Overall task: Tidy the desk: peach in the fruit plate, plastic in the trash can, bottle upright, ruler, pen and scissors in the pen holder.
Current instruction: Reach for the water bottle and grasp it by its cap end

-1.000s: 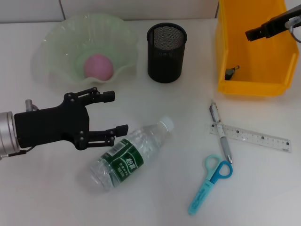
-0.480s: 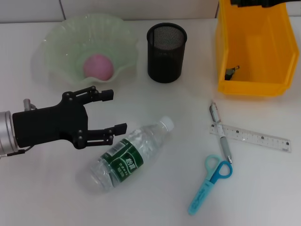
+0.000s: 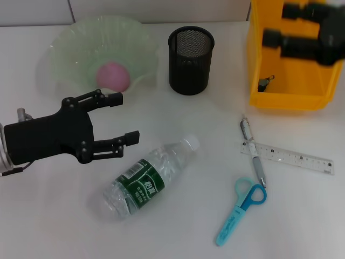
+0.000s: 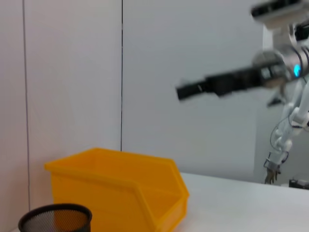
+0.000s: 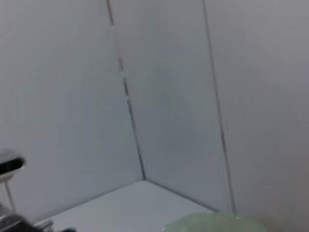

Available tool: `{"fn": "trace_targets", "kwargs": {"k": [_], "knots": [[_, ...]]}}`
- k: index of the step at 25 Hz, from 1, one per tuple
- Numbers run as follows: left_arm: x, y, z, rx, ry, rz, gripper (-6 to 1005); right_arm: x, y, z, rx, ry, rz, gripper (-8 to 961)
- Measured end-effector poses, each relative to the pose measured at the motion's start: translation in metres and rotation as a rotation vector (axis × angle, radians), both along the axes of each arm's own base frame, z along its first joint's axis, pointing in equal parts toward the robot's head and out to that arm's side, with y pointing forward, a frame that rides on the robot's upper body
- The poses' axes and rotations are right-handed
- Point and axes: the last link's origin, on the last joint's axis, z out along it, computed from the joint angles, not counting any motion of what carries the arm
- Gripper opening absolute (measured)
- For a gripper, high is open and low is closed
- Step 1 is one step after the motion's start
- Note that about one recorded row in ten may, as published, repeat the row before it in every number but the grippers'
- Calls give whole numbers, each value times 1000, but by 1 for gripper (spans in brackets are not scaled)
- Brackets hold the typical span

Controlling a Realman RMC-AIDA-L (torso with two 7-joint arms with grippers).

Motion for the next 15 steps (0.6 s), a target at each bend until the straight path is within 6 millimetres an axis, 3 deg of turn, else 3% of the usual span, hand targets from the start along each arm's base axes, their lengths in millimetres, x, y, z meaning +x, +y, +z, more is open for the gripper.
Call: {"fn": "trace_targets", "kwargs": {"k": [2,3,12,15], "knots": [[2,-1,2,5,-18,-6,852,21,-12,-15,-50,12,16,820],[2,-1,2,5,-18,-6,852,21,-12,-15,-50,12,16,820],[14,4,5,-60,-59,20,851,82,-49,-70,-164,-45,64,820],[20,5,6,-82,-51,19,851,93,-56,-78,-163,-70,59,820]]}}
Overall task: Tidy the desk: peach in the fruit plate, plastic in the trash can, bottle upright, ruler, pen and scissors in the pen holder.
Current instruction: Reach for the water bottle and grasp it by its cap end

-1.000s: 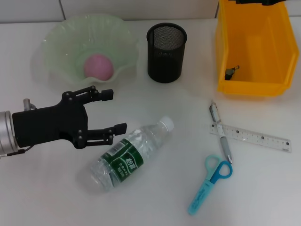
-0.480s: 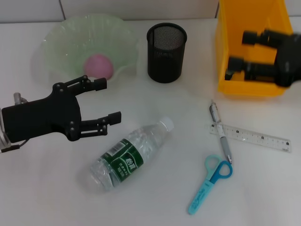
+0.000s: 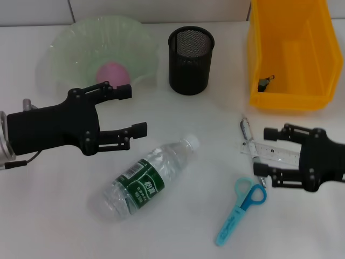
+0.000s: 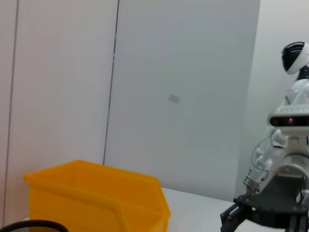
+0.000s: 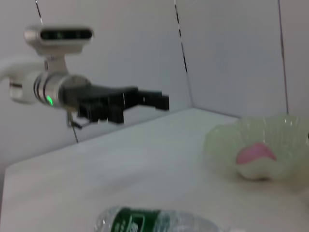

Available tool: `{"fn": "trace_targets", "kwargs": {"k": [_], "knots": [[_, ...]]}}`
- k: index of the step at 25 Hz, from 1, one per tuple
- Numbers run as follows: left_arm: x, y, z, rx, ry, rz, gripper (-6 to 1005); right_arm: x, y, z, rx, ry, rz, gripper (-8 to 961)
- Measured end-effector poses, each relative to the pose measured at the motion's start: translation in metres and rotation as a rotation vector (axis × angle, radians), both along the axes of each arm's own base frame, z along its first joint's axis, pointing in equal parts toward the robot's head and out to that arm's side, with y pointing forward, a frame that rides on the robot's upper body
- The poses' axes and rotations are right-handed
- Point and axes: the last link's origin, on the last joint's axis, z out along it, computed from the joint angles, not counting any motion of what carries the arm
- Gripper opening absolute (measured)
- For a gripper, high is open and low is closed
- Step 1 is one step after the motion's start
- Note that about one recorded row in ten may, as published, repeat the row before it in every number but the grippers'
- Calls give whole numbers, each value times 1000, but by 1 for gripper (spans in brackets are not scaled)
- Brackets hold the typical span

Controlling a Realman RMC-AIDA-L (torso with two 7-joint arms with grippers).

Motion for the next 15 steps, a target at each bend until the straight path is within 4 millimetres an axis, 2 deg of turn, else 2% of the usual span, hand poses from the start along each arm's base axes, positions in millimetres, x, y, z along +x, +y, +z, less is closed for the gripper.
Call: {"fn": "trace_targets", "kwargs": {"k": [2,5,7,11,13,15], "knots": [[8,9,1,-38,16,76,851,14,-7,-7,9,-19,-13,819],[8,9,1,-38,16,76,850,20,-10,-8,18,-16,-27,819],[22,26,1,-69,74,207,850,26,-13,-8,25,-15,-49,819],[29,30,1,-75,118,250,850,32,-16,-8,23,-32,-71,819],[69,29,-11,-49,355,291,850,36,-17,-7,31,-37,-86,819],[69,29,-11,-49,355,291,850,38,-17,-6,40,-38,-96,819]]}}
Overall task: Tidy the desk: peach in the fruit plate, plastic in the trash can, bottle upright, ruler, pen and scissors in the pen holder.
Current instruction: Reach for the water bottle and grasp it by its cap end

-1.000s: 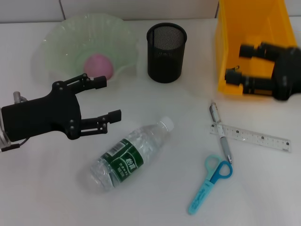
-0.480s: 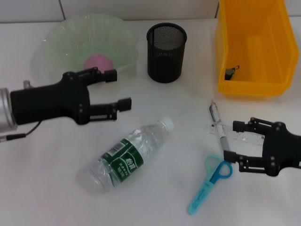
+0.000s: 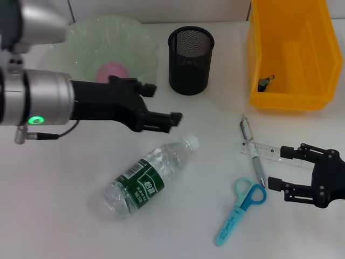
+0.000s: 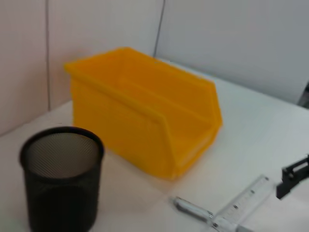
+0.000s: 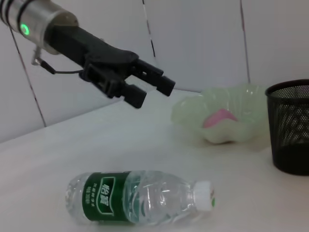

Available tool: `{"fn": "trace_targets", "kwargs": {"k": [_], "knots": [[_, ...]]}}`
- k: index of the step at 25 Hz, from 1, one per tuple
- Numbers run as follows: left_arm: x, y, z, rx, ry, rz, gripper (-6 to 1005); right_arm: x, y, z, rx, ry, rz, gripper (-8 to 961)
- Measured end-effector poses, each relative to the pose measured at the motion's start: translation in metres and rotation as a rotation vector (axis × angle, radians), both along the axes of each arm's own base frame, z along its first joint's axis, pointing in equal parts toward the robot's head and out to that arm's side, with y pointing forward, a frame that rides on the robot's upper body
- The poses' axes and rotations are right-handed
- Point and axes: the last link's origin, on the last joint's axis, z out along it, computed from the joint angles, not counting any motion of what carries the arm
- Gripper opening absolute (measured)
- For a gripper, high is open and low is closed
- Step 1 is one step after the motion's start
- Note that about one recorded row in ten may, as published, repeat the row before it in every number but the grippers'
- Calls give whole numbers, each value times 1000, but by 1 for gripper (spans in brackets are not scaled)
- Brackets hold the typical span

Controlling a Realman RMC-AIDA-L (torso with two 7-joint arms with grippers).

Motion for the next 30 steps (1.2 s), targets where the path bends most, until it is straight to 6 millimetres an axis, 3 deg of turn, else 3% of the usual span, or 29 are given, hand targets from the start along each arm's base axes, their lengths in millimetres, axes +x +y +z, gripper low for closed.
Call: {"fn": "trace_targets", "kwargs": {"k": [1,2,6,12,17,30], "knots": [[0,0,0,0,0,0,850,1,0,0,2,0,-3,819],[38,-12,-19,-42,156,-4,850,2,-1,0,3,-3,-6,819],[50,-14,-29,-41,229,11,849,3,-1,0,-1,-10,-8,819],[75,-15,-69,-35,406,3,849,3,-1,0,-2,-13,-6,819],[75,-9,-89,-60,454,-24,849,4,0,-1,3,-18,-13,819],[56,7,-104,-58,488,20,848,2,4,-3,2,-21,-8,819]]}}
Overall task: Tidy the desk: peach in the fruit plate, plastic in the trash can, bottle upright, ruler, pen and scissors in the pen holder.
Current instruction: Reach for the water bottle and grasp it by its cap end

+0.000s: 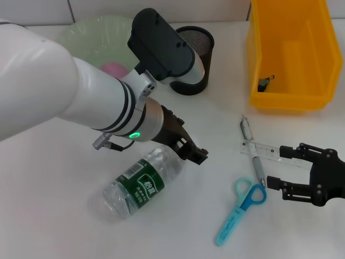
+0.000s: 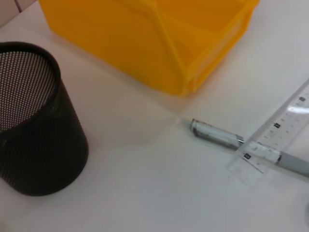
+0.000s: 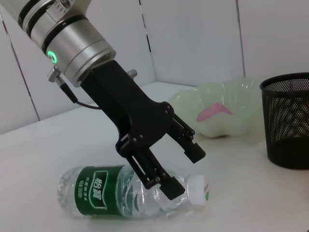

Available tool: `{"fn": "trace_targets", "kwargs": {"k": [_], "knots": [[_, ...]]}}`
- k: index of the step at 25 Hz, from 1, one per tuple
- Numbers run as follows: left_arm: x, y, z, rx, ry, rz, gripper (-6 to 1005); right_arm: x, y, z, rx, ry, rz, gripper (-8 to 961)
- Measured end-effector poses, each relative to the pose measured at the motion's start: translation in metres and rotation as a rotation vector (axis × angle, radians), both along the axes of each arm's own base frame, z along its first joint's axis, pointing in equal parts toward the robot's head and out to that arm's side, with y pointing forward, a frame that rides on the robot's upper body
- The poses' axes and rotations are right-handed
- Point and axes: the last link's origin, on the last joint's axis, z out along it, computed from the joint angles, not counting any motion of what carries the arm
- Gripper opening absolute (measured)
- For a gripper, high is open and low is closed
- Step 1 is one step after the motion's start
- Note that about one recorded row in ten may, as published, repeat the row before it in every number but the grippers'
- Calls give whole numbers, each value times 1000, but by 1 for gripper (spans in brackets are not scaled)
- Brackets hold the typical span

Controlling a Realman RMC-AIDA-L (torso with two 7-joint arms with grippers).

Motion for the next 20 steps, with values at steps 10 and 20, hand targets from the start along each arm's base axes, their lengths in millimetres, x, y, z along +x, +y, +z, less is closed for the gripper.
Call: {"fn": "trace_targets", "kwargs": {"k": [10,20], "knots": [[-11,6,-12,-7,34,9,847,0,1,-1,1,-5,-3,819],[-10,4,-16,-27,55,-14,846,1,2,-1,3,-9,-10,818]]}}
